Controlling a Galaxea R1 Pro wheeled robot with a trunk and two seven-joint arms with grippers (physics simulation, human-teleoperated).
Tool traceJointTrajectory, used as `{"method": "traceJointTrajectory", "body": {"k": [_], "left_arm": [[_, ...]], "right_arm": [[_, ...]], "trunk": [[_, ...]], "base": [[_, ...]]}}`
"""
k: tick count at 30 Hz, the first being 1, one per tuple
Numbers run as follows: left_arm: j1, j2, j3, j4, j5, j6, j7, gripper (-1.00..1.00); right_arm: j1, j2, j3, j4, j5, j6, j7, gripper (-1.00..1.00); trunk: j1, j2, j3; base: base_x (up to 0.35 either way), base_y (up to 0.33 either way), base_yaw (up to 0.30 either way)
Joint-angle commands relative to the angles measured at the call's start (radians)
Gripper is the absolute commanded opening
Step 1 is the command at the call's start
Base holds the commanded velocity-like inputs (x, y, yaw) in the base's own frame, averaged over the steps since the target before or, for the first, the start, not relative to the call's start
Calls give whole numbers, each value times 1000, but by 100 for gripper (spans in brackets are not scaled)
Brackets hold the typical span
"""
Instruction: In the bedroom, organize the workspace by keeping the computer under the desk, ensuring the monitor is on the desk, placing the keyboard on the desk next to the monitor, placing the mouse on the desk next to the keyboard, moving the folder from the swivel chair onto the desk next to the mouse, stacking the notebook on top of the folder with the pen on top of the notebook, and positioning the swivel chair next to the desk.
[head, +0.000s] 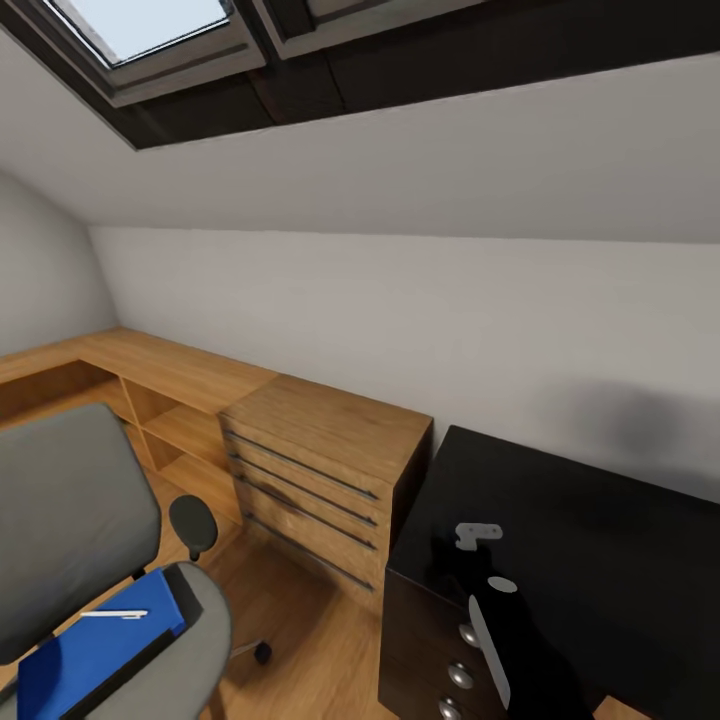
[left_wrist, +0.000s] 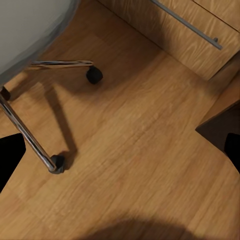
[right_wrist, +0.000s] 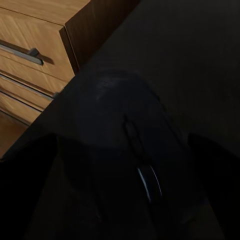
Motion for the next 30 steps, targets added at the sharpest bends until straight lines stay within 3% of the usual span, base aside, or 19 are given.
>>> {"method": "traceJointTrajectory", "body": {"k": [1,16,25,30], "left_arm": [[-1,1,-8,0,6,-4,7,100],[-1,1,-8,0,6,-4,7,100],[-1,1,-8,0,6,-4,7,100],[-1,1,-8,0,6,-4,8,100]], "right_arm": [[-1,1,-2,-2,8,6,1,-100],[-1,1,-1,-1,8,6,1,-100],[-1,1,-1,-1,8,6,1,-100],[-1,1,-1,-1,8,6,1,-100]], "trunk": [[4,-8,-4],[61,-113,-51],[61,-113,-51],[81,-148,-67]], "base": [[0,0,0],[0,0,0],[0,0,0],[0,0,0]]}}
